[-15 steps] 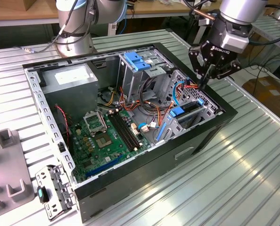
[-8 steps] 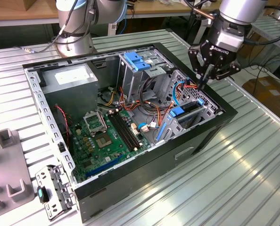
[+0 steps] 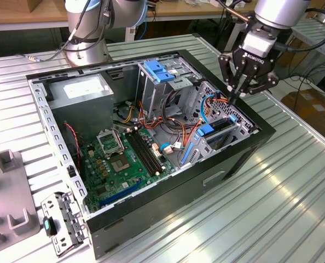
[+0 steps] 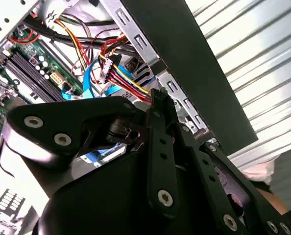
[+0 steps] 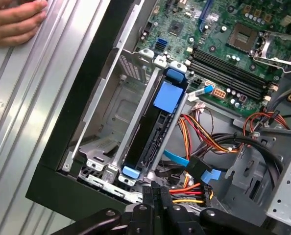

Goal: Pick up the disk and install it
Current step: 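Insert the first disk wire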

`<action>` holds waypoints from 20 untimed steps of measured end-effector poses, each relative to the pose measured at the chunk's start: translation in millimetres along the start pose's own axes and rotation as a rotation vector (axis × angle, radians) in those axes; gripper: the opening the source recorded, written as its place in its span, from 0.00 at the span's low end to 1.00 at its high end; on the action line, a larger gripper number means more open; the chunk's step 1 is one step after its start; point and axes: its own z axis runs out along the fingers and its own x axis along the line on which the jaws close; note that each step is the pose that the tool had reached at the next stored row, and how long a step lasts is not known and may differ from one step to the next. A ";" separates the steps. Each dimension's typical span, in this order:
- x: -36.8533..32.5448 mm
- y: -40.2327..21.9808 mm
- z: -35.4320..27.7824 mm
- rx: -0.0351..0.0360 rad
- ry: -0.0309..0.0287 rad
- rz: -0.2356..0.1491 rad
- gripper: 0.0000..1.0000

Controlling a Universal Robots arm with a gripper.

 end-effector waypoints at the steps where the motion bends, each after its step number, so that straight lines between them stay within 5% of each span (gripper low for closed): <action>1: 0.0 0.0 0.0 -0.0008 -0.0003 0.017 0.17; 7: 0.0 0.0 0.4 -0.0086 -0.0028 0.175 0.17; 12: -4.2 7.9 1.3 -0.0110 -0.0034 0.222 0.17; 20: -4.9 8.8 6.7 -0.0171 -0.0034 0.338 0.17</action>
